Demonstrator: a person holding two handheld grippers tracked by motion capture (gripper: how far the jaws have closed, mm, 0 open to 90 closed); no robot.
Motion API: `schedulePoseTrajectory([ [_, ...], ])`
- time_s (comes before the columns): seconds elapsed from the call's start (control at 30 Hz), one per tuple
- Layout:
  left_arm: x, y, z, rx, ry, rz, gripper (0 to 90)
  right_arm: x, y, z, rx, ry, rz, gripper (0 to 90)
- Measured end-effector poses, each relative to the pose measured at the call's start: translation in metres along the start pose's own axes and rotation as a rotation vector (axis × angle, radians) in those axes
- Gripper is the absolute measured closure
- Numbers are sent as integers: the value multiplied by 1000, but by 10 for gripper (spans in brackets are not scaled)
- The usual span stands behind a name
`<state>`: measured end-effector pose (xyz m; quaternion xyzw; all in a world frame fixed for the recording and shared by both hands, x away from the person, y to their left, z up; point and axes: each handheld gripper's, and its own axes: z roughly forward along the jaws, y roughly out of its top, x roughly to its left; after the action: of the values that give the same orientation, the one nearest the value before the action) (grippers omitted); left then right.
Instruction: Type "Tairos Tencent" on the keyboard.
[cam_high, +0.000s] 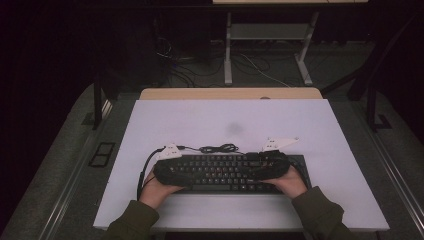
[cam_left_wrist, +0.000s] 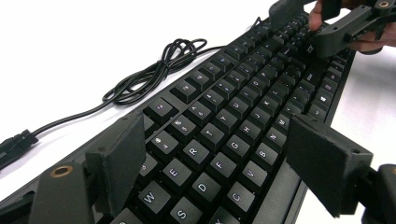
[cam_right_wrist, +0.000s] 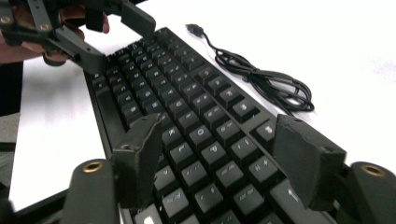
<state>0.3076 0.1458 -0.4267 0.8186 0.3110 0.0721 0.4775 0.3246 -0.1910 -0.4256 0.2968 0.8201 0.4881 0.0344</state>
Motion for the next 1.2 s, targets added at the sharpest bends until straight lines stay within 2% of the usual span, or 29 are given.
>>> schedulePoseTrajectory([
  [0.3,1,0,0,2,2,6,202,2,11,12,-35,32,-13,228],
  [0.57,2,-1,-1,11,8,13,236,5,18,22,-41,41,-28,223],
  [0.7,2,-1,-3,13,15,23,285,7,20,27,-50,48,-30,223],
  [0.83,4,-2,-7,12,17,24,406,9,21,30,-56,53,-34,223],
  [0.9,4,-3,-10,16,22,28,423,9,20,30,-53,54,-35,223],
  [0.93,5,-3,-11,13,24,24,473,10,20,31,-52,56,-38,223],
  [0.97,5,-4,-13,13,24,25,473,10,20,31,-52,56,-38,223],
  [1.2,7,-6,-20,11,40,12,636,10,20,31,-53,55,-40,223],
])
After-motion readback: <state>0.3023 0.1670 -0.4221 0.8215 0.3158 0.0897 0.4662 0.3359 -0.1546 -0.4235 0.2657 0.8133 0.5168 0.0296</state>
